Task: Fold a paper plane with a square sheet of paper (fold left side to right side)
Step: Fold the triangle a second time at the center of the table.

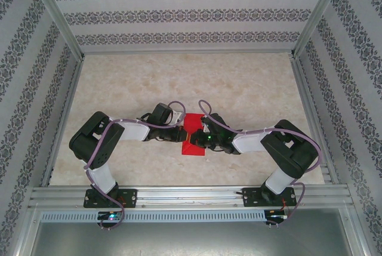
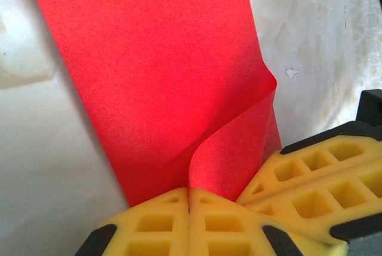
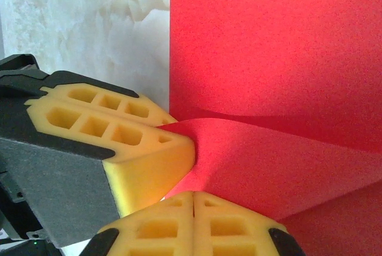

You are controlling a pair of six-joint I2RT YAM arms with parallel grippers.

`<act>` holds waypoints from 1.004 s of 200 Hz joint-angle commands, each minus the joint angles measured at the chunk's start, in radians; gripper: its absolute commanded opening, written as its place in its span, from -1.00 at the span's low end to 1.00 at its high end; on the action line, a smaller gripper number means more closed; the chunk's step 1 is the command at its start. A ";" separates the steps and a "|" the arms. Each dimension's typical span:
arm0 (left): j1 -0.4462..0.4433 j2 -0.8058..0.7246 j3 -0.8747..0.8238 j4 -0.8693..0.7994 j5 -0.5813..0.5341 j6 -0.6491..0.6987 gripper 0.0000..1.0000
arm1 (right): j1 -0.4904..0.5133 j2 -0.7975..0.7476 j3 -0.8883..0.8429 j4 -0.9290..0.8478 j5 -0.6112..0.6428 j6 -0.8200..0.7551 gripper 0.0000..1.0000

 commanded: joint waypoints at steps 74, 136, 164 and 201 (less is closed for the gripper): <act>0.013 0.024 0.019 -0.064 -0.033 0.025 -1.00 | 0.014 0.028 -0.003 -0.030 0.027 0.009 -1.00; 0.013 0.029 0.026 -0.069 -0.032 0.026 -1.00 | 0.014 0.039 -0.013 -0.039 0.036 0.024 -1.00; 0.013 0.018 0.022 -0.071 -0.035 0.026 -0.82 | 0.014 0.046 -0.020 -0.052 0.043 0.034 -1.00; 0.015 -0.050 0.022 -0.083 -0.069 0.032 -0.54 | 0.014 0.060 -0.034 -0.060 0.046 0.048 -1.00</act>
